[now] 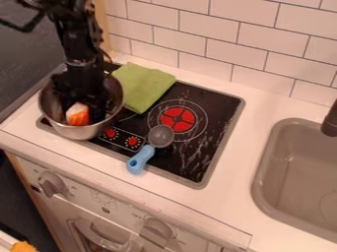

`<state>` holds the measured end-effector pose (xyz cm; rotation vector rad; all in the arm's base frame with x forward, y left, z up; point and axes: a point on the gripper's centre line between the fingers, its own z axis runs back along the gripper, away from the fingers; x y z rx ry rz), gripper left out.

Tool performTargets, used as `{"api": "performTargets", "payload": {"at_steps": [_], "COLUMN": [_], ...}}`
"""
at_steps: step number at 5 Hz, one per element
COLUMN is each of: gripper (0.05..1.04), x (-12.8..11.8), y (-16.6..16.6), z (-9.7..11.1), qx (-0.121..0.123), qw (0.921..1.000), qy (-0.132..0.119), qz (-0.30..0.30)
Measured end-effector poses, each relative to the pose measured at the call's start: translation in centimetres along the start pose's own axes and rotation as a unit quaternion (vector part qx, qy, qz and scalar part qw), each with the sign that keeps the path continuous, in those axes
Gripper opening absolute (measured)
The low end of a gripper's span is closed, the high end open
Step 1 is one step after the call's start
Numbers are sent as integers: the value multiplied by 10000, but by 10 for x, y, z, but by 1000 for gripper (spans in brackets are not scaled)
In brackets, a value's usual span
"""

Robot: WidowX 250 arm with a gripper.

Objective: Put the orange object in the silver pot

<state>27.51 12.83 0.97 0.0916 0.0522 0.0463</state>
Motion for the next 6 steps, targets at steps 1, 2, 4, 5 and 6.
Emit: {"api": "performTargets", "payload": {"at_steps": [1,2,4,5,6], "gripper": [715,984,1001,1001,1001], "x": [-6,-13,-10,-9,-8], "y": [-2,-8,-1,-2,-4], "z": [-1,2,45,56,58], "qx": [20,11,-276,-344,-372], "qw": [10000,9999,9981,9971,9972], "qy": [11,19,-556,-670,-636], "qz": [-33,-115,-13,-75,-146]}}
